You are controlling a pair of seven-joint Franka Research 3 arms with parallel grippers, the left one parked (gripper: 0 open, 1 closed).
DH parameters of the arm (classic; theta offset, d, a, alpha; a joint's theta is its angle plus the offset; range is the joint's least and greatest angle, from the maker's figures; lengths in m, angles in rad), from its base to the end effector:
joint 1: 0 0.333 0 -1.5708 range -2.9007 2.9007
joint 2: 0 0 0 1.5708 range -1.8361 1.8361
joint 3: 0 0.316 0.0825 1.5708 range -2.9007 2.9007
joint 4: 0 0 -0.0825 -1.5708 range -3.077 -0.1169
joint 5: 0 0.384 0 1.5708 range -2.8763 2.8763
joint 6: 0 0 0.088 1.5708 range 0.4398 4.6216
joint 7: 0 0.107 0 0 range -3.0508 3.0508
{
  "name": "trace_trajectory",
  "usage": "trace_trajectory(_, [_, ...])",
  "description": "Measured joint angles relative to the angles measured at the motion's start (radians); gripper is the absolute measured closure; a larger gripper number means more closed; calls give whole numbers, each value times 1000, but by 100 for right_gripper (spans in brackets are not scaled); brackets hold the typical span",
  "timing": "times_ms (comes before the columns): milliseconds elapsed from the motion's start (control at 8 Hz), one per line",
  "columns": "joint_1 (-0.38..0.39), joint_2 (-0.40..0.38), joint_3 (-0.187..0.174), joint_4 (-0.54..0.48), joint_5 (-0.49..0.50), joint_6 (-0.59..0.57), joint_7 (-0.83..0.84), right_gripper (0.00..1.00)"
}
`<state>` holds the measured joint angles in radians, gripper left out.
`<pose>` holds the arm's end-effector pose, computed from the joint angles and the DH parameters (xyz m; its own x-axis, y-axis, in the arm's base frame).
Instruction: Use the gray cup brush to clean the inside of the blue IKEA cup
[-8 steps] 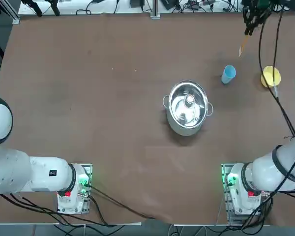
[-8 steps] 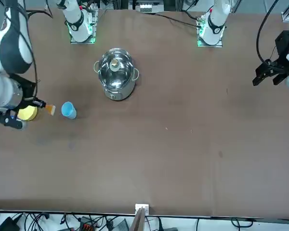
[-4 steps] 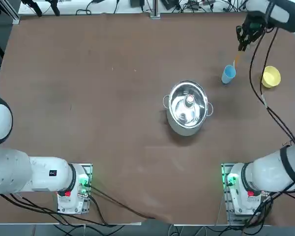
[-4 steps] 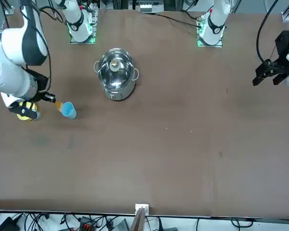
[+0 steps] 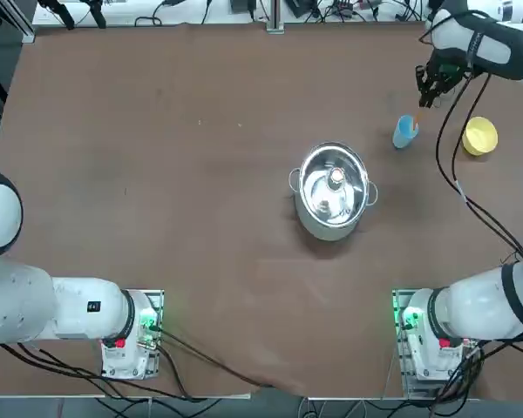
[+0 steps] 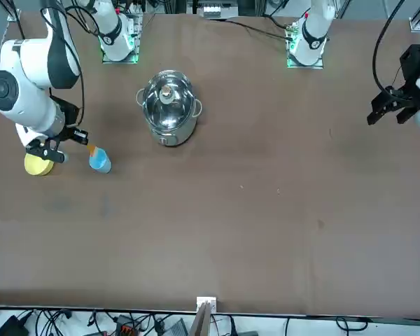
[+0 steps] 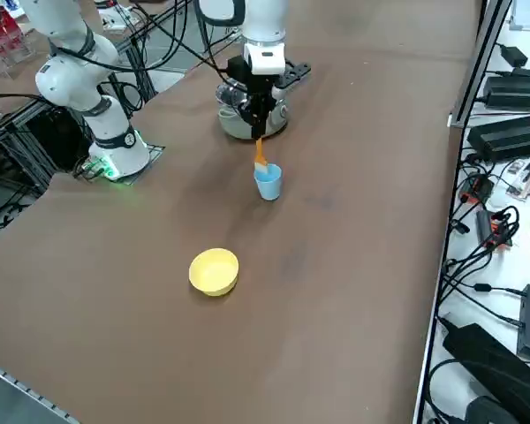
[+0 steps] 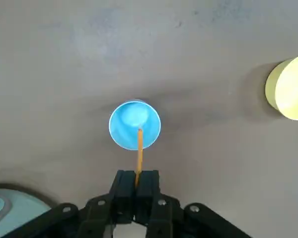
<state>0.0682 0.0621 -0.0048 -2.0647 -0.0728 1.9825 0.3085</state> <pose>0.5426 0.0299 0.3923 0.9695 -0.2141 -0.1190 -0.2024 -0.9739 0.1031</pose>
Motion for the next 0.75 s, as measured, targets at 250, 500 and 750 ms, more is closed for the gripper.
trace_trajectory(250, [-2, -1, -4, -27, 0, 35, 1, 97])
trace_trajectory(500, [-4, 10, -14, -35, -1, 62, 1, 97])
trace_trajectory(750, [-5, 35, -17, -35, -2, 94, 1, 97])
